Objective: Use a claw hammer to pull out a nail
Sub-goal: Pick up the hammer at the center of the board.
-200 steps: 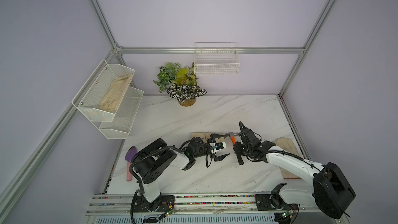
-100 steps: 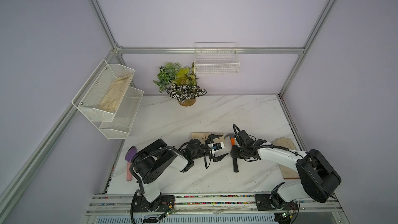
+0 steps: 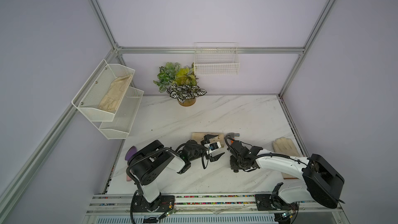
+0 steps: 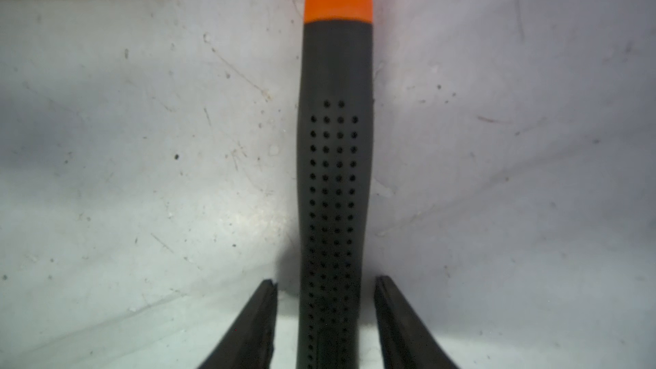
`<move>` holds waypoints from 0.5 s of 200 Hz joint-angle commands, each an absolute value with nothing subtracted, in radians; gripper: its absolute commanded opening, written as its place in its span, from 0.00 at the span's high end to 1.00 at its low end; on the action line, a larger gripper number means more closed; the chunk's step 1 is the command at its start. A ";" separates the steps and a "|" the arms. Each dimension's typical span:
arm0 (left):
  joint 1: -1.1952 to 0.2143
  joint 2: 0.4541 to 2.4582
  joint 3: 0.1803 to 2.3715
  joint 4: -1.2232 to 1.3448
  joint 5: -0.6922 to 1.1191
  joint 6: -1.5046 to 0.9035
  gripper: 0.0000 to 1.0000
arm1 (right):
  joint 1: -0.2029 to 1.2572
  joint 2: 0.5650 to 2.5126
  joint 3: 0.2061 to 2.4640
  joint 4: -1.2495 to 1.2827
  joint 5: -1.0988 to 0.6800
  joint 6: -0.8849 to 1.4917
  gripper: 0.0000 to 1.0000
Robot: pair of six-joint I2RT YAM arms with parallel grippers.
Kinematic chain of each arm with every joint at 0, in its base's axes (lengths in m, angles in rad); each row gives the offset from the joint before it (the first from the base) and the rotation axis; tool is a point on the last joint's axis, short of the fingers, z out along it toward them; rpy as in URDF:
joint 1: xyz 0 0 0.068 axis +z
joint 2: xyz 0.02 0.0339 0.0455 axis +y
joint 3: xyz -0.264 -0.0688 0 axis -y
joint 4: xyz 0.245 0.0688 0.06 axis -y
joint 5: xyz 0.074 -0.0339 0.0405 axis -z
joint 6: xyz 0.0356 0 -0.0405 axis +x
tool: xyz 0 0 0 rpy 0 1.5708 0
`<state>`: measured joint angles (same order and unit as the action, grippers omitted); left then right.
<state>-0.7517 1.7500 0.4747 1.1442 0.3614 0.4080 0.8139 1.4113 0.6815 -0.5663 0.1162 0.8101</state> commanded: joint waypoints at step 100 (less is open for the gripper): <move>-0.746 1.760 0.549 1.174 0.500 0.491 0.00 | 0.772 1.288 0.911 -0.858 0.174 0.766 1.00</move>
